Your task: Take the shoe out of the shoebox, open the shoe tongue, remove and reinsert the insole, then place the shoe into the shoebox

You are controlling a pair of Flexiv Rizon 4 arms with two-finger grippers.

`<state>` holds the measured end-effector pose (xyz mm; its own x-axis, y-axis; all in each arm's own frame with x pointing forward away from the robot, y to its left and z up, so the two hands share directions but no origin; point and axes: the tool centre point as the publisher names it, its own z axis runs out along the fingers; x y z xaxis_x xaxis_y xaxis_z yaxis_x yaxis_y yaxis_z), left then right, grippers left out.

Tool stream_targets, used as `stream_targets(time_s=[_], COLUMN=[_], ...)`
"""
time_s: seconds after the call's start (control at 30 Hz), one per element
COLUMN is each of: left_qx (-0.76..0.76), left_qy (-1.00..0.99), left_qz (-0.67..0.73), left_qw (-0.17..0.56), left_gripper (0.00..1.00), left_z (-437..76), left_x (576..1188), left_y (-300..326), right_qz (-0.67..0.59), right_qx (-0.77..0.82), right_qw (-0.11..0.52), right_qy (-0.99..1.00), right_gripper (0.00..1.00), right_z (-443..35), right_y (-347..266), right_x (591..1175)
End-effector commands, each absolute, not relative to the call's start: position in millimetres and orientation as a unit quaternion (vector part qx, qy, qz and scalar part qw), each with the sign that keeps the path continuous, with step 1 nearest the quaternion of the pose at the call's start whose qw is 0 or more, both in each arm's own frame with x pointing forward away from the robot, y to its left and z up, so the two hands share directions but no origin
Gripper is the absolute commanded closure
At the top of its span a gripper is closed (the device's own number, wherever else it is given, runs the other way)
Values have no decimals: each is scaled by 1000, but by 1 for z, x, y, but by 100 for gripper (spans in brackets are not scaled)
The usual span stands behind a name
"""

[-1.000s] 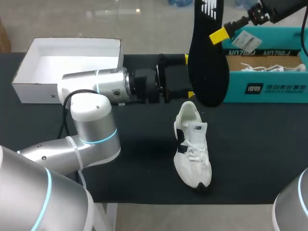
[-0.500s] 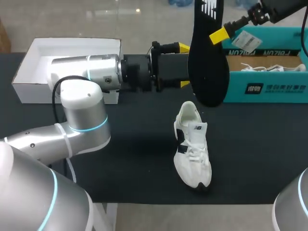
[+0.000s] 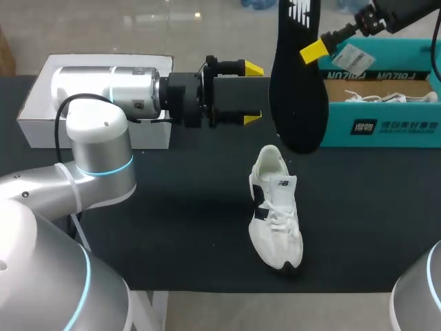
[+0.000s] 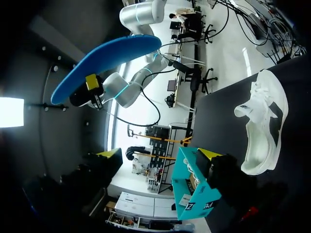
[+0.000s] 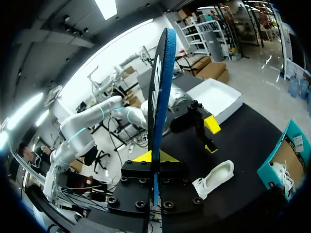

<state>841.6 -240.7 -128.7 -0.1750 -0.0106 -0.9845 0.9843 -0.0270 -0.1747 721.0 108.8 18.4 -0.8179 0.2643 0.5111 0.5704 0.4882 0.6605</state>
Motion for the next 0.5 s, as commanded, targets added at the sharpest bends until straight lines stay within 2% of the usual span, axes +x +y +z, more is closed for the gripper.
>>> stream_targets(time_s=[0.03, 0.23, 0.5], left_qx=[458, 458, 458], left_qy=[531, 531, 531], left_qz=[-552, -552, -552], left_qw=[451, 451, 451], left_gripper=[0, 0, 0], left_z=[-129, -129, -129], left_x=[843, 843, 843], left_y=[-243, -243, -243], right_qz=[-454, -448, -432], right_qx=[-270, -310, -338], right_qw=[204, 295, 380], right_qy=[-824, -785, -745], right_gripper=[100, 100, 100], right_z=[-1, -43, -97], right_y=[100, 93, 90], right_x=[717, 708, 713])
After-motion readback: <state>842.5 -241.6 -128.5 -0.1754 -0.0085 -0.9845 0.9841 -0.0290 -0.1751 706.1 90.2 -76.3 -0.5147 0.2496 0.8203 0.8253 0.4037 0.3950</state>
